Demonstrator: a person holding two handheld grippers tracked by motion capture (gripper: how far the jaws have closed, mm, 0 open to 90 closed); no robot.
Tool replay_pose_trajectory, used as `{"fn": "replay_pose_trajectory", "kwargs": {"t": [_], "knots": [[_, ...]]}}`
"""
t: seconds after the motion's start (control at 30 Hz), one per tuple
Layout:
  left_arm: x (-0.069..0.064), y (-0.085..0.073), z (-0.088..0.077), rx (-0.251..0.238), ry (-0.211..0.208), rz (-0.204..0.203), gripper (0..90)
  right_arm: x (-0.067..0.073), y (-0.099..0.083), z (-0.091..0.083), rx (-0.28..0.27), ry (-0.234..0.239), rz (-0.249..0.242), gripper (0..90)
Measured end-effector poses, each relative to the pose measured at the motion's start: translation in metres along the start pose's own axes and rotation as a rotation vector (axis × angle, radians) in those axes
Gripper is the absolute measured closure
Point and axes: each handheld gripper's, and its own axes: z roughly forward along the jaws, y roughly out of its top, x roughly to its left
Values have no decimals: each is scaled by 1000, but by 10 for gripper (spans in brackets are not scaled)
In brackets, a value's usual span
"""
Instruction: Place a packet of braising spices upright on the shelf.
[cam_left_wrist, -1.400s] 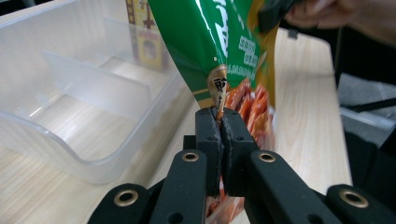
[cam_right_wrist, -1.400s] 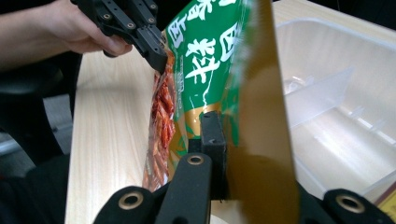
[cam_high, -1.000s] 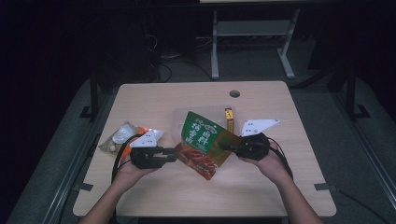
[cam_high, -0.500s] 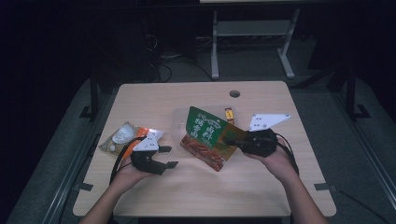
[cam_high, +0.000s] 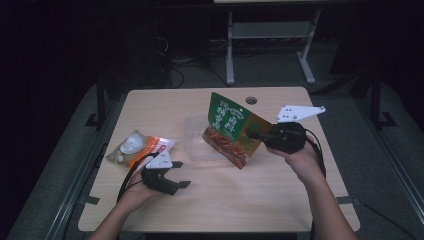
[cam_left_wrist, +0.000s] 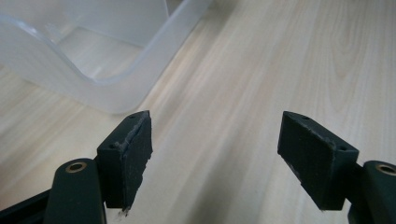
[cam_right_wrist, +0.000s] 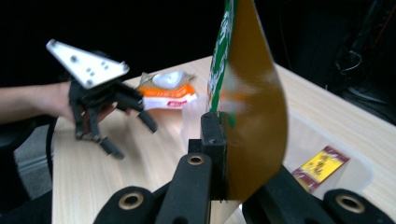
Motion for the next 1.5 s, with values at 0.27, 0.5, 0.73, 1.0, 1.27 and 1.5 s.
{"fn": "replay_pose_trajectory", "kwargs": {"t": [0.27,0.5,0.73,1.0,1.27,1.5], "knots": [[-10,-14,-10,13,7,-32,255,-12,15,1,-37,-55,29,900],[-13,-18,-15,3,15,-51,255,-19,26,11,-54,-106,54,900],[-14,-19,-14,6,7,-49,255,-26,25,25,-50,-143,71,900],[-14,-19,-13,10,6,-50,255,-30,22,36,-32,-176,82,900],[-13,-20,-13,18,7,-55,255,-33,15,48,-25,-171,85,900],[-13,-21,-13,20,4,-51,255,-34,11,55,-12,-169,82,900]]}}
